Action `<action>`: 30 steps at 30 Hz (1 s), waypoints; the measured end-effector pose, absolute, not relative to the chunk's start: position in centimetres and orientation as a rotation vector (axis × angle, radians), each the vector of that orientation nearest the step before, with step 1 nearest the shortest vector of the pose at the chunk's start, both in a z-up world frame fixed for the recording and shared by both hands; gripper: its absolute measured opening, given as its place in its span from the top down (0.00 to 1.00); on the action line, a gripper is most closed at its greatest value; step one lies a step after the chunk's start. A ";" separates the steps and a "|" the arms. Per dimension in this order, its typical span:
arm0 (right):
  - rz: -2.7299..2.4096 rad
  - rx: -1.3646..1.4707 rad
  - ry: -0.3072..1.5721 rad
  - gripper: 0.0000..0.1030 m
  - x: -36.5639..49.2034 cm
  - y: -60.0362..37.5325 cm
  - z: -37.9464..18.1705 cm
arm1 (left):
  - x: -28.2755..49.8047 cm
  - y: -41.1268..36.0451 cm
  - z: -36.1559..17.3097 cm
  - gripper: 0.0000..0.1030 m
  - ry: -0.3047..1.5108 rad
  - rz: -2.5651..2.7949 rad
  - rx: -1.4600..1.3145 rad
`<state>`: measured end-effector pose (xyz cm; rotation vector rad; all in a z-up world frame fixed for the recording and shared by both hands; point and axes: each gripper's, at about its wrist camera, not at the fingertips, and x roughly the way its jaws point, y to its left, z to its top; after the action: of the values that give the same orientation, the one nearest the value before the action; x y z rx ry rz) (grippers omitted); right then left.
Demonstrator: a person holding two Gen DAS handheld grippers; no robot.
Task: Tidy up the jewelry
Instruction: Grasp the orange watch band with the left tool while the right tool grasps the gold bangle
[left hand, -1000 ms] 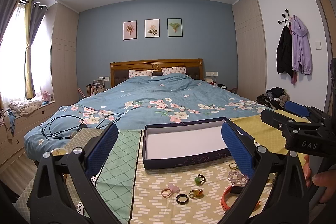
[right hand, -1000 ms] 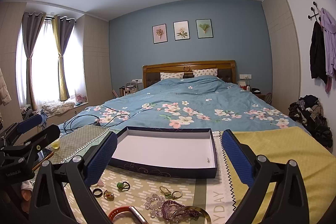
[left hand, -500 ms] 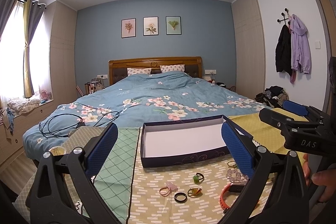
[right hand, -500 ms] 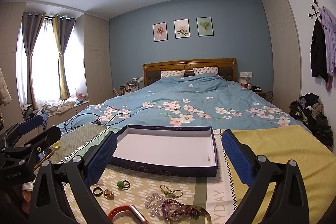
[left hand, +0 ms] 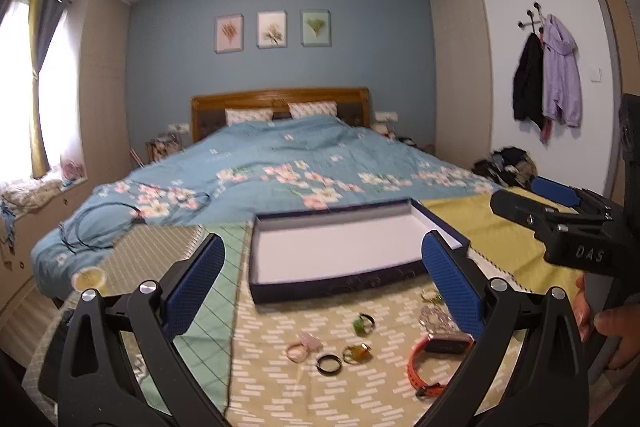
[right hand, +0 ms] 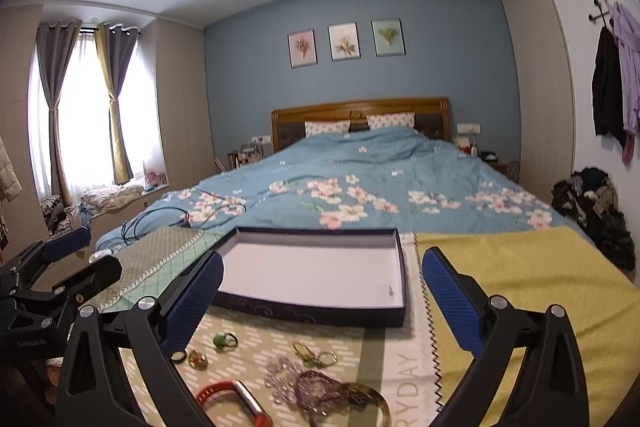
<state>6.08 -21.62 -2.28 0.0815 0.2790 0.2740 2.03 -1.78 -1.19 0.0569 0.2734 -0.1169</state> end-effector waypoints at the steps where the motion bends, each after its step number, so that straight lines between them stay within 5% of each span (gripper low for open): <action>1: 0.272 0.080 0.298 0.07 6.3 -21.9 -2.5 | 2.5 -1.9 -1.5 0.06 0.287 -0.121 0.064; 12: 0.289 -0.020 0.589 0.07 7.9 -24.5 -6.1 | 6.5 -6.0 -7.1 0.06 0.517 -0.338 0.183; 22: 0.387 -0.016 0.798 0.53 8.7 -24.5 -9.5 | 7.4 -8.5 -9.5 0.26 0.666 -0.527 0.199; 30: 0.404 -0.001 0.856 0.72 8.9 -24.9 -10.4 | 9.2 -8.9 -10.7 0.52 0.786 -0.571 0.217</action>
<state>8.95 -24.92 -10.37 -0.0010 0.8563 0.4044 9.18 -8.91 -10.70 0.2168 0.7863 -0.5712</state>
